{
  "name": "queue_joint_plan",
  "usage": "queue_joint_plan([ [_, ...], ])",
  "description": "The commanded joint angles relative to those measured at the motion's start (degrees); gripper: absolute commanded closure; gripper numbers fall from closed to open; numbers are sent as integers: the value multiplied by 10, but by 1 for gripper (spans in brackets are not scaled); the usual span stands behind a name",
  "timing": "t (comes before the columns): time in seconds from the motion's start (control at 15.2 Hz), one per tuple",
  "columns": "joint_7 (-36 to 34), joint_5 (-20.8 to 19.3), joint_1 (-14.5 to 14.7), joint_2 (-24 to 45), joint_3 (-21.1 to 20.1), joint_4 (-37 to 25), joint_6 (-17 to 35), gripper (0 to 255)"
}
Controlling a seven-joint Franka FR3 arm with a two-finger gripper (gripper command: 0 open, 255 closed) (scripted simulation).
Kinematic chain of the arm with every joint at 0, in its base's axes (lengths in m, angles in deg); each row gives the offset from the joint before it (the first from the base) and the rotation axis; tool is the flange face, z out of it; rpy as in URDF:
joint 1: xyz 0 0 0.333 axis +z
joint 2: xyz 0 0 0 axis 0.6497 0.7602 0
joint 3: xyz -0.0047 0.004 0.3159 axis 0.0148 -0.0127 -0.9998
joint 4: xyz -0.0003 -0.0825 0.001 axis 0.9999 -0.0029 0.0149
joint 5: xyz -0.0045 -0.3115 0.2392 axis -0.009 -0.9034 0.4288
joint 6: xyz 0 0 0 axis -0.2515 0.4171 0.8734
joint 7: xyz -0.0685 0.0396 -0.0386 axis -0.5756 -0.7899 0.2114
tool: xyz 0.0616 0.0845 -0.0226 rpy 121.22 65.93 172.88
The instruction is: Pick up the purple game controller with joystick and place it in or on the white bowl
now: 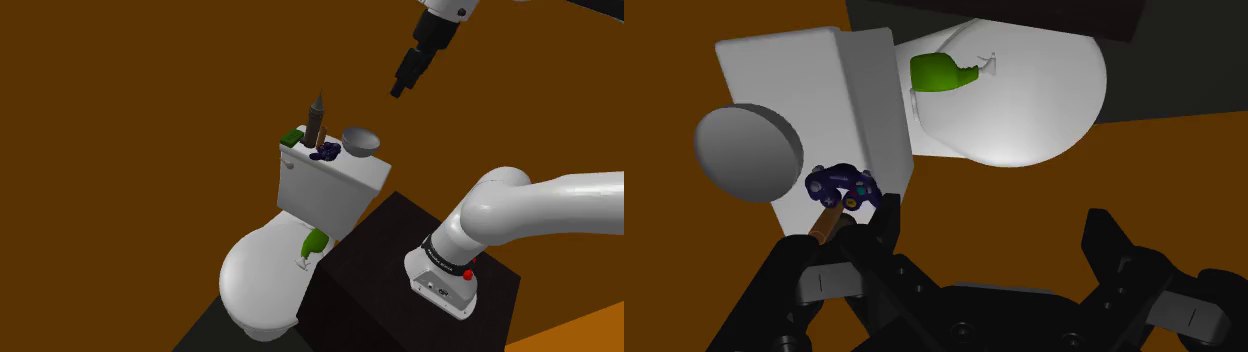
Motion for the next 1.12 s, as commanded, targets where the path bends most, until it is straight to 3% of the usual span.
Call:
queue_joint_plan([
  [0.0,0,0,0,0,0,0,0,0],
  [0.53,80,-42,2,82,24,75,149,0],
  [1.06,147,-84,-1,214,46,100,301,0],
])
